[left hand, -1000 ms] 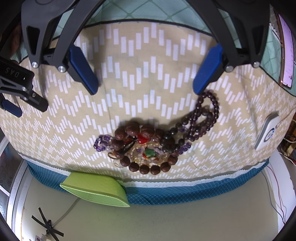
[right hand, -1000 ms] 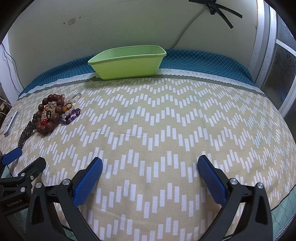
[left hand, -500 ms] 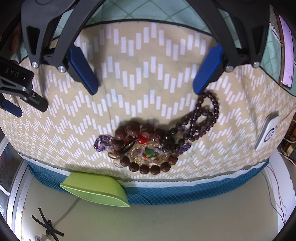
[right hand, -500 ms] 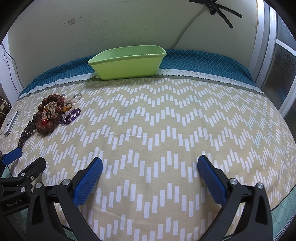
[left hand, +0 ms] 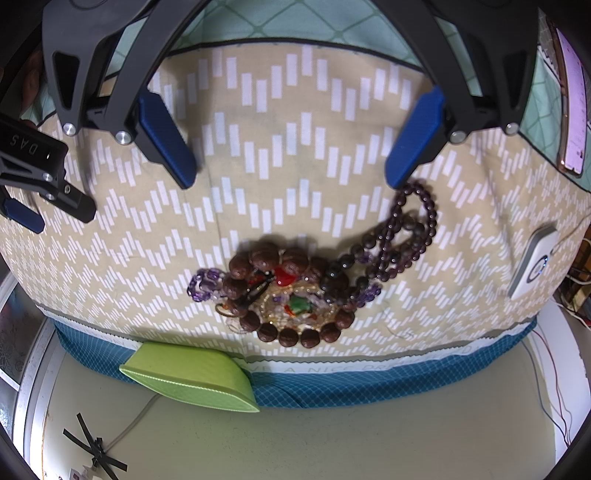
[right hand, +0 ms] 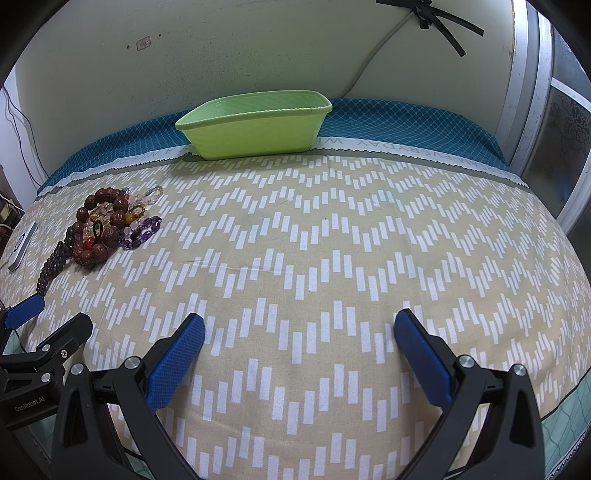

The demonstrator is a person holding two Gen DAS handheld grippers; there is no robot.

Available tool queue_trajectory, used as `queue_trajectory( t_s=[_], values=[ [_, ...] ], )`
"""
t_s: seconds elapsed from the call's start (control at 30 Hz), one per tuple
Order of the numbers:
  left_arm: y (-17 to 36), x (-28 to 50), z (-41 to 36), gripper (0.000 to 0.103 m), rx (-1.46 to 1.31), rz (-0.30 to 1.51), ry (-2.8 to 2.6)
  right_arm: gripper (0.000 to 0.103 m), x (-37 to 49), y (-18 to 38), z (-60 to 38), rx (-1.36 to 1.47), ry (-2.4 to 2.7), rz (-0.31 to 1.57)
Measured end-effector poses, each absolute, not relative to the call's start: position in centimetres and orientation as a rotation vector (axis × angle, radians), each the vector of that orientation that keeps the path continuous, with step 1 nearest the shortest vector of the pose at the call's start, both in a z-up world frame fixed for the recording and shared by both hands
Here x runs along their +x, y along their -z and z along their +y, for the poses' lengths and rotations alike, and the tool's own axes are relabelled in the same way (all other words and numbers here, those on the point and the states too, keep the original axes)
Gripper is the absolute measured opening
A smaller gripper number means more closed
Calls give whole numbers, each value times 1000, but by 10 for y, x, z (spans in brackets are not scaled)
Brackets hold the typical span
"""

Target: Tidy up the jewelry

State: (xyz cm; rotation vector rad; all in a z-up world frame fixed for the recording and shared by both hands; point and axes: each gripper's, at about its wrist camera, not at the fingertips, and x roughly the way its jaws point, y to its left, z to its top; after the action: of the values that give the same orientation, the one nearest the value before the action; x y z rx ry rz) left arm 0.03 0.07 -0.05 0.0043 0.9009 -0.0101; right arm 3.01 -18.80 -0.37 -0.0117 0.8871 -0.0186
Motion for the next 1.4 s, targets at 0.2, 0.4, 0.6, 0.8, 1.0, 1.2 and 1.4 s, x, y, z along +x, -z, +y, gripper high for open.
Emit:
queue_trajectory(
  t_s=[0.2,0.4,0.6,0.8,1.0,1.2,1.4],
  values=[
    [0,0,1,99,4,901,10,86,30,3,-189,-12,19,887],
    [0,0,1,99,4,901,10,86,30,3,-189,-6,15,886],
    [0,0,1,99,5,901,10,86,29,2,-188,5,8,883],
    [0,1,1,99,-4,904,-15,86,28,-1,-194,39,-9,873],
    [1,4,-2,99,-4,909,-21,86,29,-1,-194,40,-11,872],
    [-1,4,-1,99,-1,915,-9,86,27,-7,-199,89,-15,850],
    [-17,-16,39,98,-29,836,-30,86,17,-31,-177,71,-118,739]
  ],
)
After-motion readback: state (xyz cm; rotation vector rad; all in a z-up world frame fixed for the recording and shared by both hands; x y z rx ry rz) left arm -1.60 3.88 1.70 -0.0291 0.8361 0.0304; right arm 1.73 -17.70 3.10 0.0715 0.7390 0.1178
